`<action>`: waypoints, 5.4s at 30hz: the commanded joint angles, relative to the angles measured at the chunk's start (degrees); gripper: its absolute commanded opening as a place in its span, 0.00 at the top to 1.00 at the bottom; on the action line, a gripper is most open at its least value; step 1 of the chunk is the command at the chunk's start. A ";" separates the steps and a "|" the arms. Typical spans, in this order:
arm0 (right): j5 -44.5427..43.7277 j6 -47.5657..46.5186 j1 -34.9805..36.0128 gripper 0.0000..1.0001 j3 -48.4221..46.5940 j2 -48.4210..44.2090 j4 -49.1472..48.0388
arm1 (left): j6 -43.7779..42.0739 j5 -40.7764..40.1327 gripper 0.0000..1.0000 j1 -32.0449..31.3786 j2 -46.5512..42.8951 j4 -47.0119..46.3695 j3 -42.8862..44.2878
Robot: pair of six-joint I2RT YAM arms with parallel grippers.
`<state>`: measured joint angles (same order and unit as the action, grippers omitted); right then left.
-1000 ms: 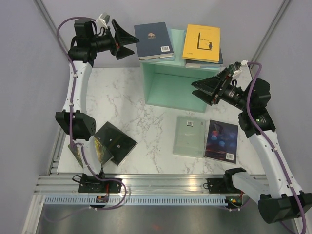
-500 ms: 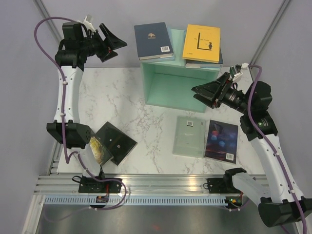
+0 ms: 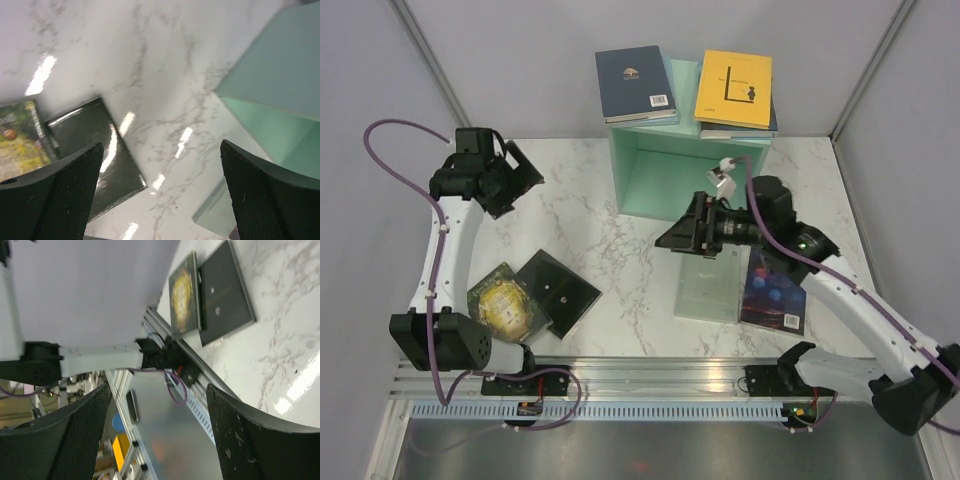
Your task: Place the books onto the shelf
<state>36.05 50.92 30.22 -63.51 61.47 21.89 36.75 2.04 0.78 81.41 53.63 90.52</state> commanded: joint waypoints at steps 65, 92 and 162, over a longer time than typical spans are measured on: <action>-1.51 21.85 36.32 1.00 -46.11 90.50 -40.60 | 1.66 -6.97 0.03 39.83 8.78 -26.20 -47.54; -20.05 8.49 14.54 1.00 5.31 27.93 -23.74 | -2.13 12.62 0.00 12.16 -14.87 -16.27 -32.69; -31.66 4.63 -1.40 0.26 -1.10 35.30 -3.26 | 3.59 12.55 0.07 -15.98 -12.32 -18.38 -40.33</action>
<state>4.34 56.88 26.17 -65.45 102.02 17.17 39.07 15.38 -14.79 70.57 36.25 50.94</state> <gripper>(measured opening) 0.748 0.930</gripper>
